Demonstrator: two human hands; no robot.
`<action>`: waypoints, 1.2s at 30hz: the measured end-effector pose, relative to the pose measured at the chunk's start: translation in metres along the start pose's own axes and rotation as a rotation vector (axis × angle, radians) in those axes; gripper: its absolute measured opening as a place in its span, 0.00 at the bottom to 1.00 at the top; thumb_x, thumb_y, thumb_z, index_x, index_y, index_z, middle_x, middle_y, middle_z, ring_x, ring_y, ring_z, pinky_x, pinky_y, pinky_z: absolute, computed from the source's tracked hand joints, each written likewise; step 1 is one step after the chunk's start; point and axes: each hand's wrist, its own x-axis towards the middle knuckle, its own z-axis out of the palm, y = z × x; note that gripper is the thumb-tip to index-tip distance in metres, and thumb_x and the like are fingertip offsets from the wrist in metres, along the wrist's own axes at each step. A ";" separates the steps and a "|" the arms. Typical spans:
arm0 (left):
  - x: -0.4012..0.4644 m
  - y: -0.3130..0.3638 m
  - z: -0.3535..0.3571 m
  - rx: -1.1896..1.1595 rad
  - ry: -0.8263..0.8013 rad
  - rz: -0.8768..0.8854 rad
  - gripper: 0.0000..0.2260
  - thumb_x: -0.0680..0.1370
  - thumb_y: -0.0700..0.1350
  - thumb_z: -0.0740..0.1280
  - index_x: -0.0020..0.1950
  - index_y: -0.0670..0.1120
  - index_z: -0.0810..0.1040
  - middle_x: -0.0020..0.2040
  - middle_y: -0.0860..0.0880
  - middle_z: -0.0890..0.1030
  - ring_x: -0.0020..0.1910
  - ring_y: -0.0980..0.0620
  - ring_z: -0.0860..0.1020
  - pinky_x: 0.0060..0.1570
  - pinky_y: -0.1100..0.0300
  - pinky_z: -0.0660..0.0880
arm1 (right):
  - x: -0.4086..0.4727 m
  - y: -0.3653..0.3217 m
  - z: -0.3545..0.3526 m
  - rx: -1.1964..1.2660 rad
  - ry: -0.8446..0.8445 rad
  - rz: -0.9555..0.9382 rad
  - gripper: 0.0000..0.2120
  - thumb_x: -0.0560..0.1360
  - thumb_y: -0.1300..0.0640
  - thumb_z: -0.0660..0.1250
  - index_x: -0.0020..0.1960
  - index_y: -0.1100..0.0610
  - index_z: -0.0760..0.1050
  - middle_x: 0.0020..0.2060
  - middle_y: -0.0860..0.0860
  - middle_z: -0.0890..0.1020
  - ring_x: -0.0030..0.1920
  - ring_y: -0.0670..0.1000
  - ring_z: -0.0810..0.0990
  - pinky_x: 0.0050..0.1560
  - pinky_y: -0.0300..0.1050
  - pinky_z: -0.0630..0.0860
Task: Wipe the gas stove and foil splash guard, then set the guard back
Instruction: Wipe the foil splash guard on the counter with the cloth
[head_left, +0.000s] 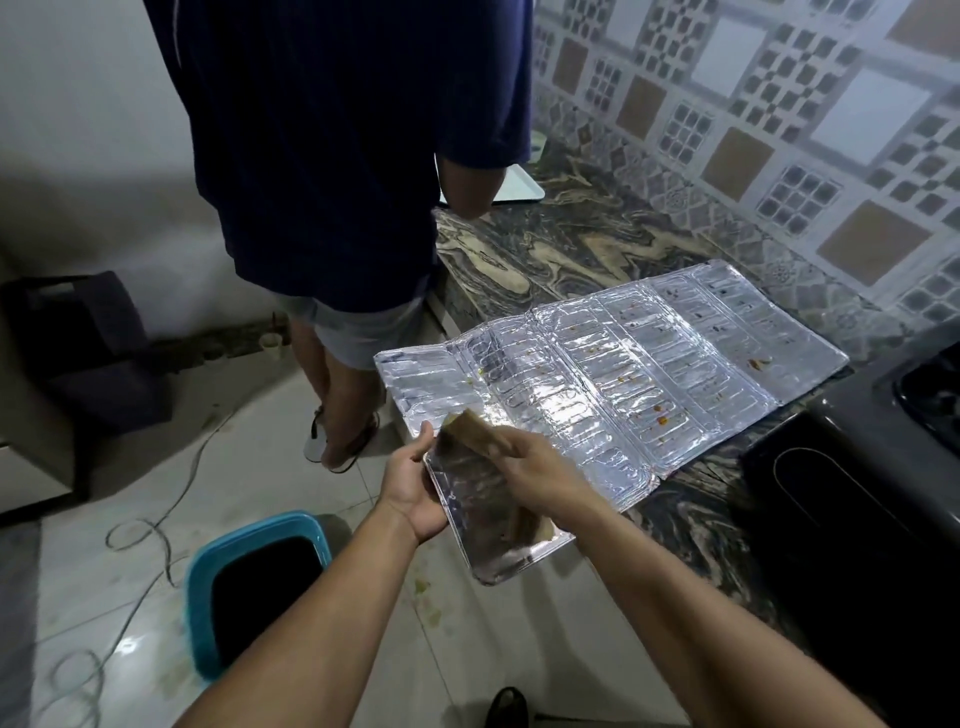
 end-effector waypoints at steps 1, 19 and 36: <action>0.000 0.000 -0.001 -0.001 -0.012 -0.001 0.29 0.80 0.59 0.55 0.51 0.36 0.84 0.53 0.33 0.81 0.50 0.35 0.81 0.55 0.40 0.76 | -0.003 -0.001 -0.008 0.101 -0.007 0.020 0.07 0.79 0.58 0.63 0.50 0.53 0.80 0.37 0.47 0.81 0.37 0.48 0.78 0.39 0.41 0.74; -0.004 0.007 0.010 -0.037 -0.022 0.092 0.28 0.79 0.62 0.52 0.62 0.42 0.77 0.49 0.40 0.84 0.47 0.42 0.83 0.55 0.47 0.75 | 0.040 0.013 0.022 -0.269 0.017 -0.089 0.19 0.81 0.55 0.58 0.71 0.45 0.68 0.68 0.53 0.72 0.59 0.54 0.73 0.65 0.47 0.66; 0.003 0.011 0.006 0.011 0.001 -0.003 0.42 0.73 0.74 0.47 0.61 0.40 0.78 0.58 0.35 0.81 0.56 0.37 0.79 0.61 0.43 0.71 | -0.024 0.016 -0.036 0.019 -0.083 -0.105 0.13 0.79 0.64 0.58 0.53 0.53 0.79 0.42 0.45 0.83 0.46 0.40 0.81 0.46 0.30 0.75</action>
